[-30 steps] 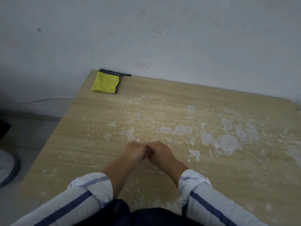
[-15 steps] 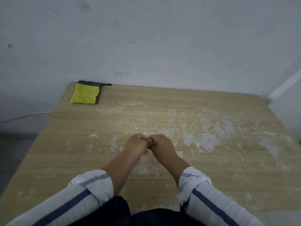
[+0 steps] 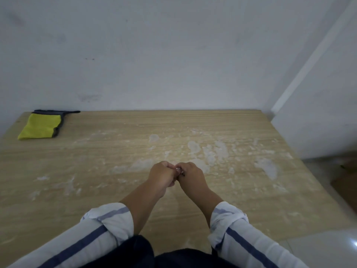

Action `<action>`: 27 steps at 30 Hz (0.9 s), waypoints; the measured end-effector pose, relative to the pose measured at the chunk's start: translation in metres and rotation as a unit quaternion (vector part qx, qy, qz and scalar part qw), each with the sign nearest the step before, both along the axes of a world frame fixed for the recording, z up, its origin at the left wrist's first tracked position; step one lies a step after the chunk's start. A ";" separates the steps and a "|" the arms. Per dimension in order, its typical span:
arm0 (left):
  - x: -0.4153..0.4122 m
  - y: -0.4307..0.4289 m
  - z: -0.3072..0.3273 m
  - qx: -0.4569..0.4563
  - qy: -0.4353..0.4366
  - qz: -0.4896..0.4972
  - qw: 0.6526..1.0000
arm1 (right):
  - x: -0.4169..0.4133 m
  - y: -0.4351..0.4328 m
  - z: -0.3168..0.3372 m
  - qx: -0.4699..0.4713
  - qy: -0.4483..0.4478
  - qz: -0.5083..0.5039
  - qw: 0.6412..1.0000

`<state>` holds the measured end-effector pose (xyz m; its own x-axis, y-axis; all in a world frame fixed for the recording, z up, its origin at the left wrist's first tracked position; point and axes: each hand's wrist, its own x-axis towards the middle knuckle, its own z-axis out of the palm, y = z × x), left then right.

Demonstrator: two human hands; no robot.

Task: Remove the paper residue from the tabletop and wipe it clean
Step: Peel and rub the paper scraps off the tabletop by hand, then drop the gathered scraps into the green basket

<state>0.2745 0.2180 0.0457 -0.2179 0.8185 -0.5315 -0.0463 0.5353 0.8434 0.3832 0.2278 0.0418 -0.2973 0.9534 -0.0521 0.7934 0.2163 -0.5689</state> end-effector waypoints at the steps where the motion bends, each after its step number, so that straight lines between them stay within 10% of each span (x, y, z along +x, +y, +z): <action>1: 0.019 0.004 0.001 0.001 -0.004 0.001 1.000 | 0.019 0.005 0.001 -0.002 -0.002 0.000 1.000; 27: 0.298 0.089 0.009 -0.019 -0.001 -0.127 0.992 | 0.288 0.061 0.009 -0.052 0.026 -0.158 0.986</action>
<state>0.5730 0.3066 0.0546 -0.0058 0.8258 -0.5639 0.0936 0.5619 0.8219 0.6711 0.2892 0.0508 0.0083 0.9891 -0.1473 0.7815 -0.0983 -0.6161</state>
